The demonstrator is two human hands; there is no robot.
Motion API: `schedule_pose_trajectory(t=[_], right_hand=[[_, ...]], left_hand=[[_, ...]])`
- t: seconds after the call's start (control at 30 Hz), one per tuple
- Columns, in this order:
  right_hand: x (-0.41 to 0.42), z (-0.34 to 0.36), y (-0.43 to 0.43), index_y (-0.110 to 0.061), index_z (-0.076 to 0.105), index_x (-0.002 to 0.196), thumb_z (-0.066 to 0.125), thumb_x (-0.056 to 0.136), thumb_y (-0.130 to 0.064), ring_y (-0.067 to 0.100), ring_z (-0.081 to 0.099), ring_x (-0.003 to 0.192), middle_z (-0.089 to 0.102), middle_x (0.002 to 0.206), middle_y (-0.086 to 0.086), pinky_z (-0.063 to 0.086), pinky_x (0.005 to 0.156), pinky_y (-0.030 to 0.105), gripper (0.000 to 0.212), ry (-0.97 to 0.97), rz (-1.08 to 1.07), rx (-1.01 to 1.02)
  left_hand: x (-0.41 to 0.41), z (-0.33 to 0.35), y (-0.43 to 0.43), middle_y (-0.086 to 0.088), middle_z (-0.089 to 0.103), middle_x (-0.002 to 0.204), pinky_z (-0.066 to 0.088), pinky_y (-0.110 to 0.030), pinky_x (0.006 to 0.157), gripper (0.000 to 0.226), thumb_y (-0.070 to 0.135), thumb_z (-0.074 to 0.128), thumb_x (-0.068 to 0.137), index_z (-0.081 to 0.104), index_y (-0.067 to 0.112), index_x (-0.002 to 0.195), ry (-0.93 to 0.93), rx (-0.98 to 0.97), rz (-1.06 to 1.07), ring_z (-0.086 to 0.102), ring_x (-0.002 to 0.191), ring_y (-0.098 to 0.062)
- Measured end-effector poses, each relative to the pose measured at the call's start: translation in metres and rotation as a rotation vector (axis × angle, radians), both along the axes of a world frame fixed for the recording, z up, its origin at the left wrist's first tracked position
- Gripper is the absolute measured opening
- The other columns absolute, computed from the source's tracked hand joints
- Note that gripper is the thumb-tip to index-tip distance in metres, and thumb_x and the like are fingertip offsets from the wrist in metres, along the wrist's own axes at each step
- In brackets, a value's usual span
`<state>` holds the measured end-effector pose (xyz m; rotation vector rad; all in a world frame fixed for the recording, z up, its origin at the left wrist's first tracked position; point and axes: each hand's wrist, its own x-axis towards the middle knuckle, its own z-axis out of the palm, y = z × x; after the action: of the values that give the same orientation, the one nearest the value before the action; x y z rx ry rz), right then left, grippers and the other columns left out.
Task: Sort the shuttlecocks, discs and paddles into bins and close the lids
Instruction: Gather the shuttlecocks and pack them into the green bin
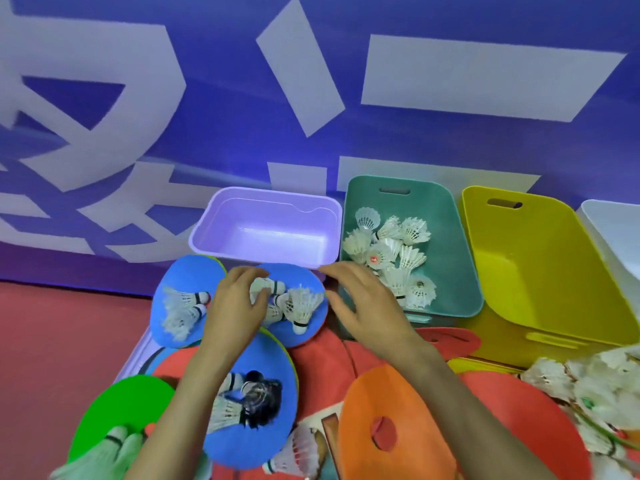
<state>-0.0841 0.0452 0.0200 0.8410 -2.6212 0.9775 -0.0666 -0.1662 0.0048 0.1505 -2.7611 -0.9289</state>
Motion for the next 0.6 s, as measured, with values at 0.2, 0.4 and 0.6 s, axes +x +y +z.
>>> schedule_pose_trajectory(t=[0.2,0.4,0.6], right_hand=[[0.009,-0.032,-0.041,-0.016,0.054,0.124,0.045,0.089,-0.03,0.016,0.051,0.109,0.057,0.12,-0.001,0.042,0.091,0.026,0.038,-0.12,-0.111,0.141],[0.002,-0.049,-0.059,-0.016,0.047,0.133,0.054,0.093,-0.022,0.019,0.042,0.123,0.049,0.132,0.0,0.036,0.097,0.027,0.041,-0.31,-0.245,0.295],[-0.008,-0.06,-0.07,-0.008,0.055,0.116,0.056,0.091,-0.023,0.024,0.044,0.116,0.055,0.117,0.006,0.04,0.093,0.034,0.029,-0.38,-0.345,0.354]], left_hand=[[-0.023,-0.026,-0.051,-0.005,0.052,0.12,0.044,-0.039,0.09,0.033,0.019,0.062,0.086,0.059,0.016,0.119,-0.25,-0.038,-0.077,0.052,0.11,-0.026],[-0.046,-0.043,-0.053,-0.01,0.05,0.124,0.039,-0.038,0.093,0.036,0.023,0.055,0.089,0.052,0.022,0.125,-0.364,-0.083,-0.136,0.047,0.115,-0.03],[-0.058,-0.043,-0.04,-0.006,0.063,0.115,0.03,-0.037,0.091,0.03,0.036,0.048,0.093,0.057,0.027,0.121,-0.392,-0.281,-0.121,0.045,0.116,-0.028]])
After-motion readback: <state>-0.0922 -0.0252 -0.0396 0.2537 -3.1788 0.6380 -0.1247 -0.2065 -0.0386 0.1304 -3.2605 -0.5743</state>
